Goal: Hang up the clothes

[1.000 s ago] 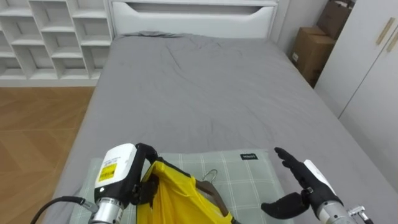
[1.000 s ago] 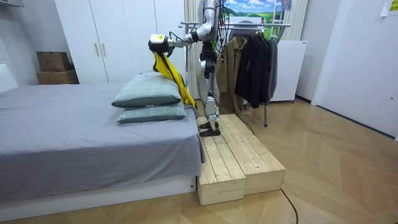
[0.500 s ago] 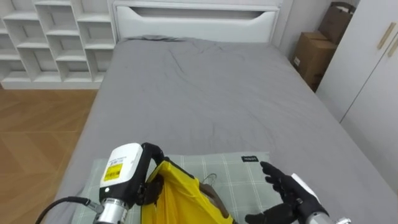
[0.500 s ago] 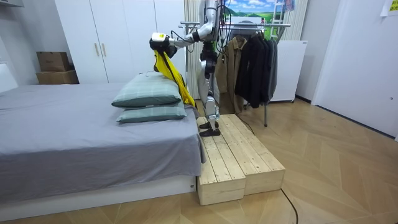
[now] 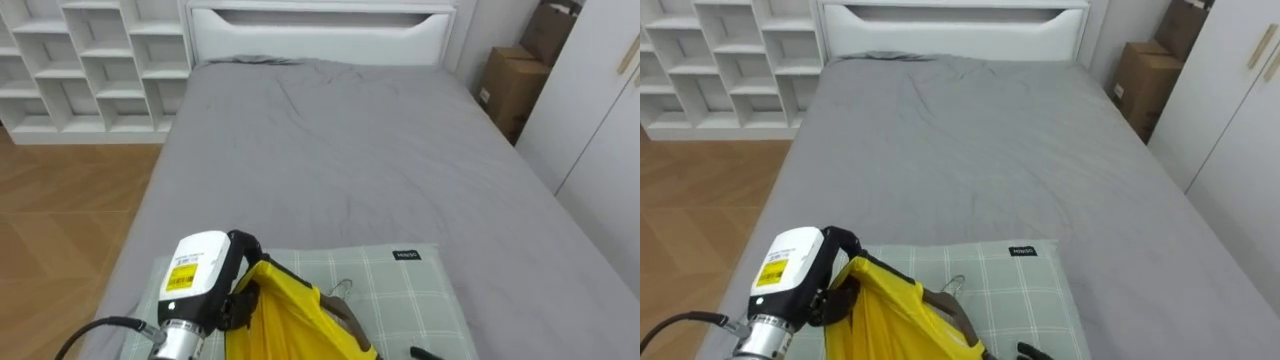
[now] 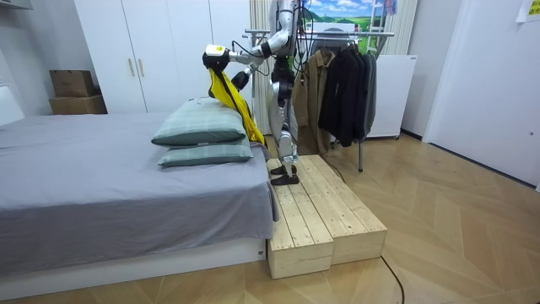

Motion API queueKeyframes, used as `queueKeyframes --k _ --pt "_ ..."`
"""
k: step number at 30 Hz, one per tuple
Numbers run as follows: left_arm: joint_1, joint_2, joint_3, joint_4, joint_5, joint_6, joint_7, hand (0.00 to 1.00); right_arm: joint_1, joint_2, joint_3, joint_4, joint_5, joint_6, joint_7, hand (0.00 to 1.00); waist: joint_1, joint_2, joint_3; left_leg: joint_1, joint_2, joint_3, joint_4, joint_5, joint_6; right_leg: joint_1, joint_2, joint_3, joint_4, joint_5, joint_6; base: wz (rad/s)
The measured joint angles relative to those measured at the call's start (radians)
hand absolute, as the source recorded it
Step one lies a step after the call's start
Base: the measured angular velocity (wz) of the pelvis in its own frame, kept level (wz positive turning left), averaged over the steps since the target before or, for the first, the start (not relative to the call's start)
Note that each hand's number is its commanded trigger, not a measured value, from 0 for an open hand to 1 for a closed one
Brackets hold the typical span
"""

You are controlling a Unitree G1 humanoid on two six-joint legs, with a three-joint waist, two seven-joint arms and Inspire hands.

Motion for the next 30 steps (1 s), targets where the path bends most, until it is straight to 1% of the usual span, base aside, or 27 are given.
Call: queueKeyframes --k 2,4,7,16,19,22,25,30 --pt "0.000 0.000 -0.007 0.000 0.000 0.004 0.002 1.00 0.000 0.002 0.003 0.024 0.012 0.001 0.009 0.00 0.000 0.003 0.0014 0.000 0.000 -0.002 0.000 0.000 0.000 0.001 0.000 -0.001 -0.001 0.000 0.000 0.04" --pt "0.000 0.000 -0.026 0.000 0.000 0.024 0.007 1.00 0.000 0.003 0.025 0.053 0.058 0.004 0.017 0.00 -0.002 0.012 0.0012 0.000 0.000 -0.004 0.000 0.000 0.000 0.002 0.000 -0.002 0.000 0.000 0.000 0.02" --pt "0.000 -0.003 -0.034 0.000 0.004 0.037 0.013 1.00 0.001 0.003 0.047 0.056 0.075 0.006 0.019 0.00 -0.003 0.020 0.0007 -0.001 0.000 -0.004 -0.001 0.000 0.000 0.001 0.001 -0.004 0.000 0.000 0.000 0.00" --pt "0.000 -0.003 -0.063 -0.008 0.020 0.039 0.037 1.00 0.000 0.006 0.077 0.070 0.091 0.005 0.015 0.00 0.001 0.022 0.0007 -0.001 0.000 -0.005 -0.001 0.000 0.000 0.007 0.001 -0.002 0.000 0.000 0.000 0.00" --pt "0.000 -0.003 -0.074 -0.037 0.020 0.039 0.038 1.00 -0.016 0.016 0.087 0.102 0.148 0.005 0.005 0.00 0.000 0.026 0.0033 -0.002 -0.001 -0.006 -0.001 0.000 0.000 0.005 0.000 -0.005 0.000 0.000 0.000 0.00" --pt "-0.003 -0.003 -0.078 -0.054 0.022 0.039 0.038 1.00 -0.029 0.028 0.094 0.120 0.169 0.005 -0.020 0.00 -0.002 0.031 0.0056 -0.003 -0.001 -0.006 0.000 0.000 0.000 0.004 0.000 -0.002 0.000 0.000 0.000 0.00" --pt "-0.003 -0.003 -0.084 -0.078 0.023 0.039 0.038 1.00 -0.031 0.030 0.094 0.120 0.169 0.005 -0.030 0.00 -0.002 0.036 0.0055 -0.003 -0.001 -0.006 0.000 0.000 0.000 0.004 0.000 -0.002 0.000 0.000 0.000 0.00" --pt "-0.003 -0.003 -0.100 -0.154 0.023 0.036 0.038 1.00 -0.032 0.030 0.094 0.118 0.168 0.004 -0.057 0.00 -0.003 0.039 0.0052 -0.003 -0.001 -0.005 -0.001 0.000 0.000 -0.002 0.000 -0.002 0.000 0.000 0.000 0.00"
